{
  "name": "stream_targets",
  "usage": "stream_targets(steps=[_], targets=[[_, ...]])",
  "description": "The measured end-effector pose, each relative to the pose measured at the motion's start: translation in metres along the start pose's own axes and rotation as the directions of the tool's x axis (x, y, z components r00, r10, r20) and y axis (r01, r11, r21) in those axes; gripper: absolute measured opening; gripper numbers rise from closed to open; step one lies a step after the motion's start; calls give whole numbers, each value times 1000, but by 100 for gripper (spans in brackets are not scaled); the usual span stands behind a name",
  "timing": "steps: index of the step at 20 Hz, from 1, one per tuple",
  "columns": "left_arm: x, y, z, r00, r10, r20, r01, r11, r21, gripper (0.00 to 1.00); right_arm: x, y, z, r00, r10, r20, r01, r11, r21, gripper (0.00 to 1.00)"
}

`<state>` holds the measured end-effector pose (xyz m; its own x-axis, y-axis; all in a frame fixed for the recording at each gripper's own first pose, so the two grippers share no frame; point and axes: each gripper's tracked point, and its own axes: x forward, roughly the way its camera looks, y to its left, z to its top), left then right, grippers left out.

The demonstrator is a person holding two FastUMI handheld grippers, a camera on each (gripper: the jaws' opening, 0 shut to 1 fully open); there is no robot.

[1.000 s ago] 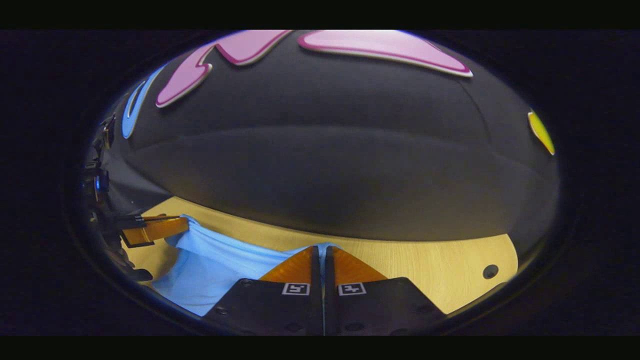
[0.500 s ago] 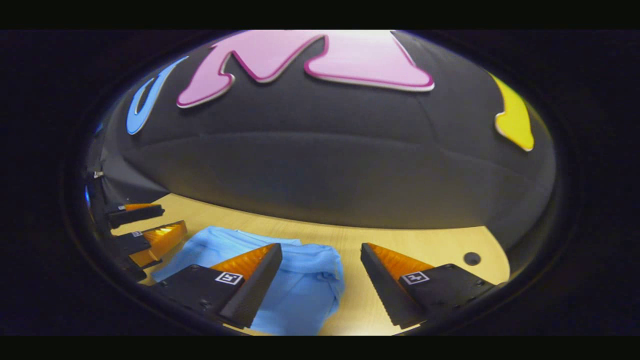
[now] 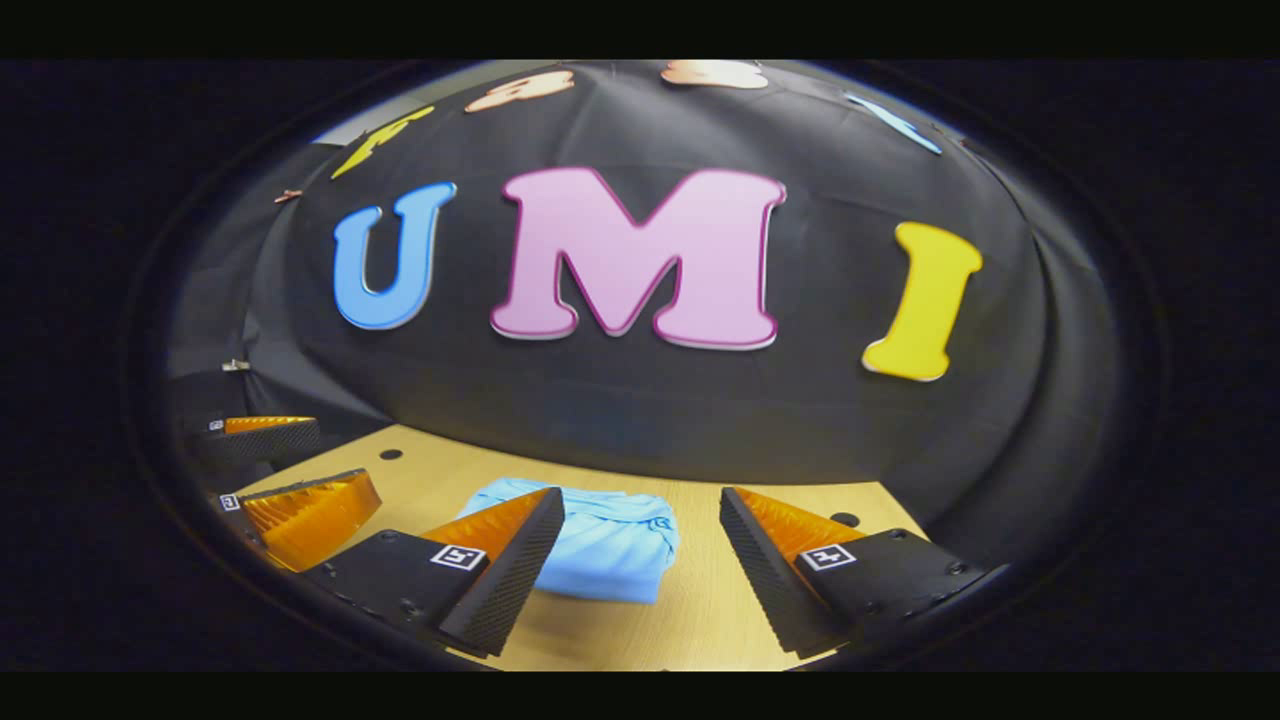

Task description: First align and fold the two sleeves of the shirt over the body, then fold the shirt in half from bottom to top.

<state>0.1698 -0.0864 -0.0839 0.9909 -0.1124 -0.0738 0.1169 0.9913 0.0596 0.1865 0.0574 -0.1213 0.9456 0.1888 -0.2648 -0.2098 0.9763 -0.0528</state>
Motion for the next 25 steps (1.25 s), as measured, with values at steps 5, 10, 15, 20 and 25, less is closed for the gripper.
stream_targets(steps=[5, 10, 15, 20, 25], targets=[[-125, 1, 43, 997, 69, 22, -69, 997, -16, 98, -106, 26, 64, 995, 33, 96, -38, 998, 50, 97], [-220, -8, 65, 996, 71, 47, -71, 997, -18, 98, -196, 41, 83, 982, 81, 170, -92, 994, 62, 97], [-266, -20, 74, 996, 64, 67, -63, 998, -14, 98, -265, 56, 62, 989, 78, 129, -90, 992, 87, 97], [-285, -26, 78, 996, 48, 73, -48, 999, -6, 98, -285, 61, 56, 989, 58, 137, -69, 995, 77, 97], [-292, -12, 85, 994, 35, 106, -37, 999, 9, 98, -287, 55, 58, 989, 20, 144, -33, 995, 92, 97]])
